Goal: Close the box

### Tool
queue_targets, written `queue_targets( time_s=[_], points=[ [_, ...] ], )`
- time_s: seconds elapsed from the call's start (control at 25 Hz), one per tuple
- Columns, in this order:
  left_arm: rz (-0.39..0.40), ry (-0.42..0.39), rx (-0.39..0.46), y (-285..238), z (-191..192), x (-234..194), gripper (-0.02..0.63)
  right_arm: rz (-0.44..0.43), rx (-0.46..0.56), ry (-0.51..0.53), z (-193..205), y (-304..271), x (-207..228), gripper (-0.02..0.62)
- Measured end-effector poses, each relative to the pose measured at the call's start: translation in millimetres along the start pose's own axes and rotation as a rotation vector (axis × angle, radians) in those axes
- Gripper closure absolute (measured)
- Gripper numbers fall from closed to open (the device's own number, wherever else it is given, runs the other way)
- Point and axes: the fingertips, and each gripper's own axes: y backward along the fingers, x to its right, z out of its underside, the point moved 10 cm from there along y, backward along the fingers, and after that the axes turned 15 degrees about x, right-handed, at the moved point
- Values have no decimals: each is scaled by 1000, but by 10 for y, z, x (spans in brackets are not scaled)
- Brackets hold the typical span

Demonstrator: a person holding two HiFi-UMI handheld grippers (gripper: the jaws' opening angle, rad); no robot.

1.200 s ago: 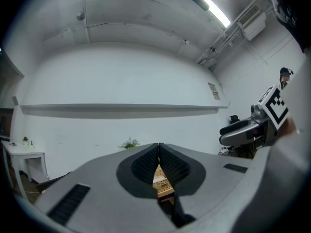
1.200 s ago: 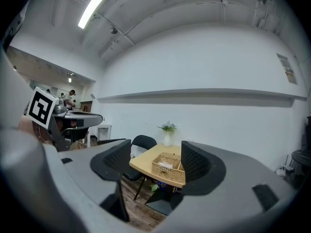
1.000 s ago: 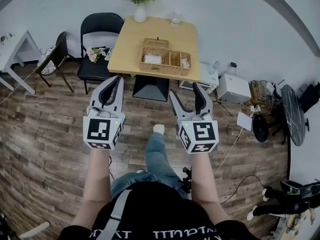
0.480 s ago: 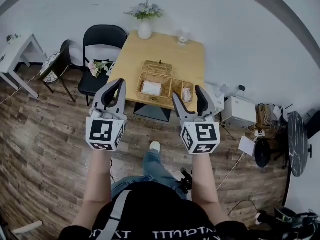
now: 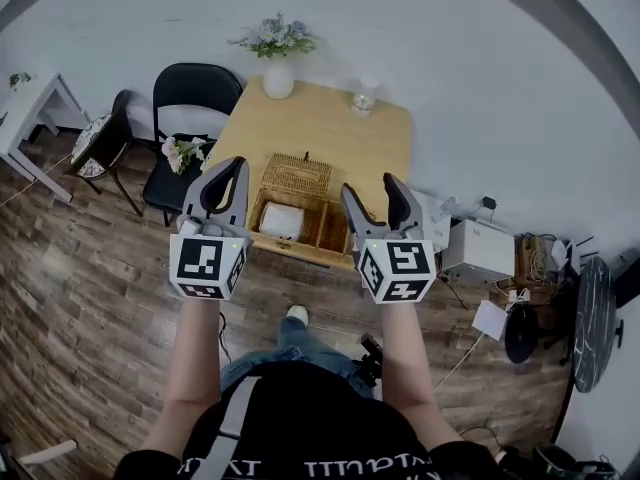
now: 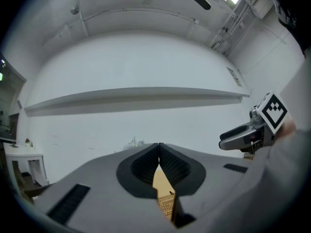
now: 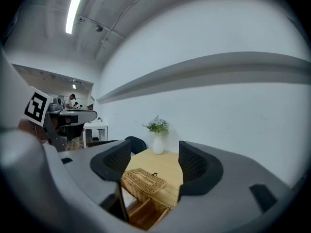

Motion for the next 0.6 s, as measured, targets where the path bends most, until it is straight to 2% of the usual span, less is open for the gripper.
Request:
queue_targets(
  time_s=[0.28, 0.6],
  points=[
    [-47, 5, -66, -420, 367, -13, 594, -86, -132, -73, 418, -587, 470, 276],
    [-83, 1, -123, -617, 670, -160, 594, -181, -329, -135, 978, -1196, 692, 276]
  ],
)
